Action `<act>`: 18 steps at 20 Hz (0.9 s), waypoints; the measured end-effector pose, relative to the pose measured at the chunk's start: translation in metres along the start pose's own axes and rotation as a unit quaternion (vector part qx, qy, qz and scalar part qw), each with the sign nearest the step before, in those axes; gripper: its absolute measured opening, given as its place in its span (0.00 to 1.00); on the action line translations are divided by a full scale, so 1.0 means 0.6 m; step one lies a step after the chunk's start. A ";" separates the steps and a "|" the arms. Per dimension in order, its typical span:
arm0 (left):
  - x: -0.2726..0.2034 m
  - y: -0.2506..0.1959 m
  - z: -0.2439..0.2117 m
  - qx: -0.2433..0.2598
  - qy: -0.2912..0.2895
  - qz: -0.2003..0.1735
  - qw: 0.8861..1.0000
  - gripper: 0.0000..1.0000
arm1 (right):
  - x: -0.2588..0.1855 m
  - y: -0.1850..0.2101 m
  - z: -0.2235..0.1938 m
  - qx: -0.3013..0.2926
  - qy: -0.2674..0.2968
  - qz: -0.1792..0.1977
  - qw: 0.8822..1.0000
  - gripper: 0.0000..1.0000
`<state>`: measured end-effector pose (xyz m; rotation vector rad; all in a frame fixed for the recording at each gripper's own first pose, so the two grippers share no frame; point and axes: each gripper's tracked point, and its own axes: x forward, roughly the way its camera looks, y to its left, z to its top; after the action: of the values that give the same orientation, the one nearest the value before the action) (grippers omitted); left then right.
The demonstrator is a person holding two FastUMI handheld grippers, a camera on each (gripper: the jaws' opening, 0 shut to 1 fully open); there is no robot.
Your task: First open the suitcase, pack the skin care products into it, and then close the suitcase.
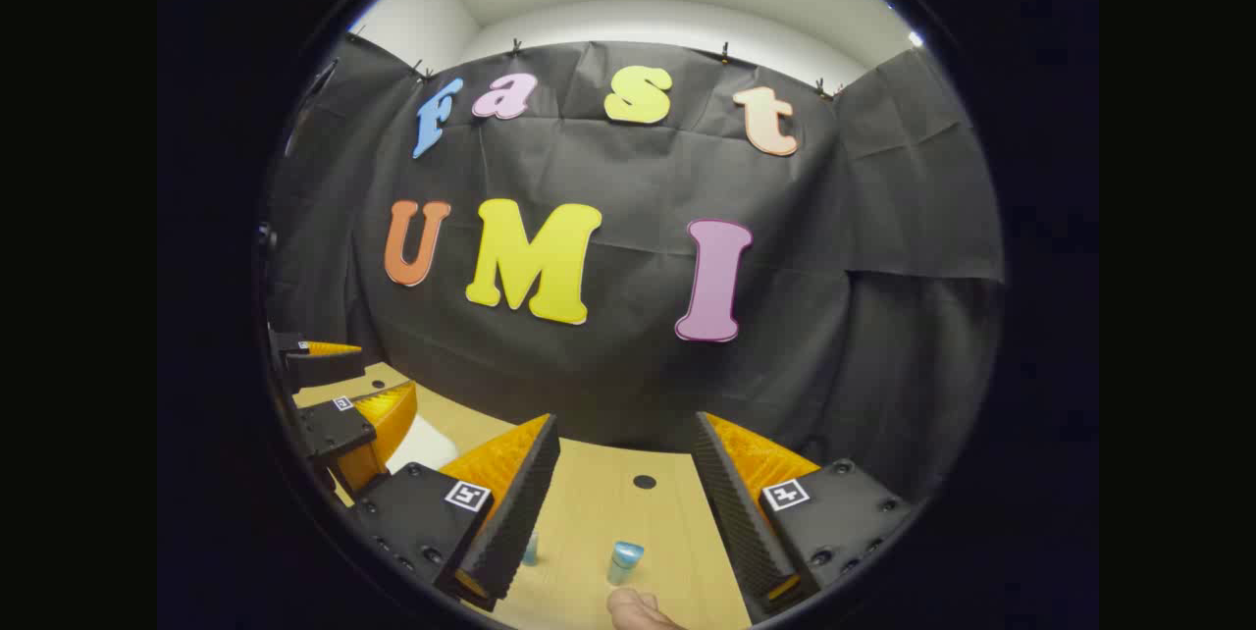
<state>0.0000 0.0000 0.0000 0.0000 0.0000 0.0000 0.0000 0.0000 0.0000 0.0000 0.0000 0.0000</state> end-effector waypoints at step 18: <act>0.009 0.026 -0.027 0.014 0.001 -0.006 1.000 0.99 | 0.012 0.007 -0.014 -0.002 0.008 -0.022 1.000 0.80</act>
<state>0.0053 0.0158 -0.0164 0.0277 0.0026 -0.0125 0.0070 0.0043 -0.0085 -0.0048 0.0152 -0.0438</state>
